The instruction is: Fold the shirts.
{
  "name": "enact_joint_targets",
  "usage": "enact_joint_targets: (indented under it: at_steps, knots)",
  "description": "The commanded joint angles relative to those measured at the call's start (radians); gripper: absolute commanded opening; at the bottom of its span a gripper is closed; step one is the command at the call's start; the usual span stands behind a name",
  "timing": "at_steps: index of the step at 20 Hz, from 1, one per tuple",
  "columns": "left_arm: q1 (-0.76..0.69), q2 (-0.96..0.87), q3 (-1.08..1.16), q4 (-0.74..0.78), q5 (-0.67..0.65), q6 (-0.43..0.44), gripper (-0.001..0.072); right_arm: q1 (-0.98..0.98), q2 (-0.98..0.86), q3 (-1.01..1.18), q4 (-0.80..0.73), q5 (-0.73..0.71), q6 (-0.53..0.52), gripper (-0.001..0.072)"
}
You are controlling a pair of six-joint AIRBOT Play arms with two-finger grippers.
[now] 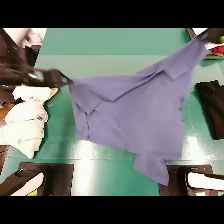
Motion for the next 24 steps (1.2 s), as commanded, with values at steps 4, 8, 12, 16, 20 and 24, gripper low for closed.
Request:
enact_joint_targets:
  at_steps: [4,8,12,16,20,24]
  knots:
    - [0.001,-0.248,-0.137,0.016,0.348,0.043,0.0023,0.095,-0.318,0.106,-0.053,-0.109,0.020,0.0017]
    - [0.004,-0.259,-0.032,0.073,0.332,0.047,0.0595,0.078,-0.380,0.232,0.002,-0.079,0.020,0.0484]
    - [0.003,-0.219,0.101,0.244,0.080,0.037,0.0594,0.030,-0.246,0.086,-0.003,0.025,0.019,0.0450]
    - [-0.070,-0.151,0.021,0.310,-0.073,0.023,0.0593,-0.004,-0.069,-0.187,-0.011,0.058,0.008,0.0450]
    - [-0.272,-0.135,-0.153,0.403,-0.033,-0.079,0.0593,-0.003,0.076,-0.418,-0.008,0.042,0.008,0.0450]
    - [-0.447,-0.135,-0.249,0.605,0.008,-0.256,0.0593,-0.003,0.198,-0.568,-0.008,0.015,0.008,0.0450]
